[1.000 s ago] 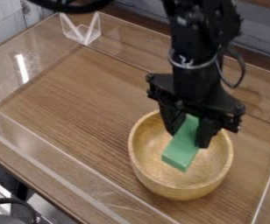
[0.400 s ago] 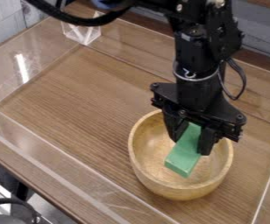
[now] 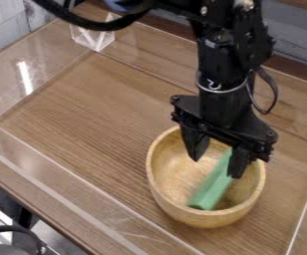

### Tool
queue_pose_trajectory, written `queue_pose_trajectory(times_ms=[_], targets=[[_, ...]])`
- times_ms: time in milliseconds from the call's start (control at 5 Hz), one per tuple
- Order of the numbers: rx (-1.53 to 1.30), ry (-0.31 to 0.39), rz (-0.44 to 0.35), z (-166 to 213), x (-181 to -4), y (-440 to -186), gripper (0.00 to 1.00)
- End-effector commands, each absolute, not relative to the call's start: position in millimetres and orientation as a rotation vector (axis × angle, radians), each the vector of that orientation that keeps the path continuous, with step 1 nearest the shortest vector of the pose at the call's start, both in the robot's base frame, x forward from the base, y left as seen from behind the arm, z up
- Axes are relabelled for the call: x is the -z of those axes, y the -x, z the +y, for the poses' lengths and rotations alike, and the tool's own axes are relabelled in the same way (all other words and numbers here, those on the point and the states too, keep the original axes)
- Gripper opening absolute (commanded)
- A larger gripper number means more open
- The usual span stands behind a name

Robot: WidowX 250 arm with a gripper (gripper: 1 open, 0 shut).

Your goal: Put the green block in the brown bowl

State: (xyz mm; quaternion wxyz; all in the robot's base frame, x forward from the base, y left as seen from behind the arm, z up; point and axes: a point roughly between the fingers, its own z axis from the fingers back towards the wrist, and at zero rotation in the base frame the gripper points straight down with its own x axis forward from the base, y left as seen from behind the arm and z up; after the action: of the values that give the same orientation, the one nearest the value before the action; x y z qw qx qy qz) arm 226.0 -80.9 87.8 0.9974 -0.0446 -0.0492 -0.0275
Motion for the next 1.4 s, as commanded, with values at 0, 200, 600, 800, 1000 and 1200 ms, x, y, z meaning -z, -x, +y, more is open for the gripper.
queue_pose_trajectory(times_ms=[0,200,600,800,1000,1200], targets=[[0.053,0.102,-0.133,-77,-101.3,-237,1.00],[0.049,0.115,-0.128,-72,-108.4,-244,1.00],[0.041,0.146,-0.154,-53,-164.5,-269,1.00],[0.045,0.130,-0.183,-41,-187.9,-294,1.00],[0.058,0.120,-0.200,-37,-192.6,-315,1.00],[0.064,0.121,-0.208,-34,-187.8,-323,1.00]])
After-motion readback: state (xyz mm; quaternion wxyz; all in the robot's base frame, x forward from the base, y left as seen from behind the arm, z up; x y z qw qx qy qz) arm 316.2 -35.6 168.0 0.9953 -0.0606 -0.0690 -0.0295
